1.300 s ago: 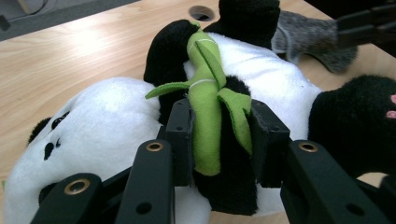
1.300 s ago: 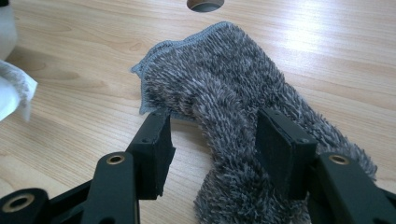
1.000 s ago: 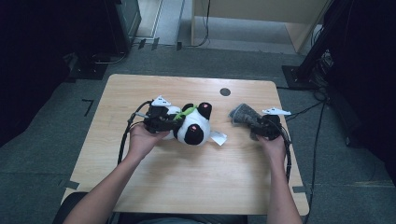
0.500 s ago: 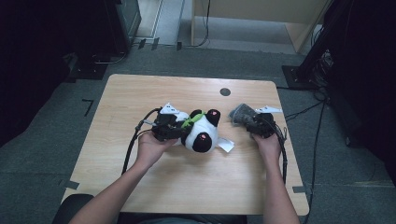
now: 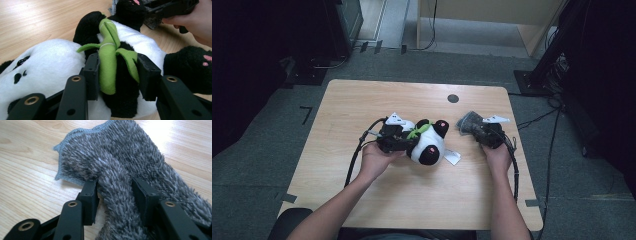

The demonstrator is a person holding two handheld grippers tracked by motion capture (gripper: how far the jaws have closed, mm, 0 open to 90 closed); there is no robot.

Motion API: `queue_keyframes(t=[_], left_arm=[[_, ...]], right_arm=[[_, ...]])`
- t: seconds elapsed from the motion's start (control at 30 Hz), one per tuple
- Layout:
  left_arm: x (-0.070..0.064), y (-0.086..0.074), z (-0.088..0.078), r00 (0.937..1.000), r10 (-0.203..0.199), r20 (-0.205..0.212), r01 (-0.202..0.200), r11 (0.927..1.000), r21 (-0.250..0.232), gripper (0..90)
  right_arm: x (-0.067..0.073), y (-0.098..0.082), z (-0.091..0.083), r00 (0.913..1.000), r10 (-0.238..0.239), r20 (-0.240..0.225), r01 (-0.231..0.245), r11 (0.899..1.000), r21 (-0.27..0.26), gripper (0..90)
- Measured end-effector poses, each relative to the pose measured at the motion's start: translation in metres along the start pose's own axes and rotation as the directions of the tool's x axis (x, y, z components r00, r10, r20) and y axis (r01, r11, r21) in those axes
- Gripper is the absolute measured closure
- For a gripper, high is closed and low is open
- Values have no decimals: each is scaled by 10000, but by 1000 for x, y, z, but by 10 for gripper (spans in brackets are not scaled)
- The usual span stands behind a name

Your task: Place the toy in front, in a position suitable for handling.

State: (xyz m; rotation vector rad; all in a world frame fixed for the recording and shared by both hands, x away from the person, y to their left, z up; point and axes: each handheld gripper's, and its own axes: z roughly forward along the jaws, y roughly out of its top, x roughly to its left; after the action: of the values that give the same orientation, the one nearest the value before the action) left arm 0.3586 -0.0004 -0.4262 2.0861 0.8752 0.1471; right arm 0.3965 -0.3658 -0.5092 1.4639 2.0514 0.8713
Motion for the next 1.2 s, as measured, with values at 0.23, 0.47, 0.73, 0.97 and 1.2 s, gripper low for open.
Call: queue_keyframes(t=[0.23,0.47,0.73,0.97,1.2], left_arm=[[-1,0,-2,9996,289,21,-289,9993,-257,477],[-1,1,-8,9987,480,193,-466,9966,-678,338],[11,3,-19,9984,439,364,-412,9966,-710,281],[23,0,-28,9985,447,314,-418,9952,-888,271],[33,-7,-36,9993,303,204,-280,9939,-1068,271]], right_arm=[[-1,3,0,9990,183,411,-195,9994,281,756],[-12,8,-13,9930,1179,10,-1179,9928,213,778],[-11,18,-29,9870,1506,-561,-1502,9886,105,778],[-1,28,-45,9853,1409,-971,-1416,9899,-6,777],[9,40,-59,9824,1301,-1341,-1316,9913,-21,775]])
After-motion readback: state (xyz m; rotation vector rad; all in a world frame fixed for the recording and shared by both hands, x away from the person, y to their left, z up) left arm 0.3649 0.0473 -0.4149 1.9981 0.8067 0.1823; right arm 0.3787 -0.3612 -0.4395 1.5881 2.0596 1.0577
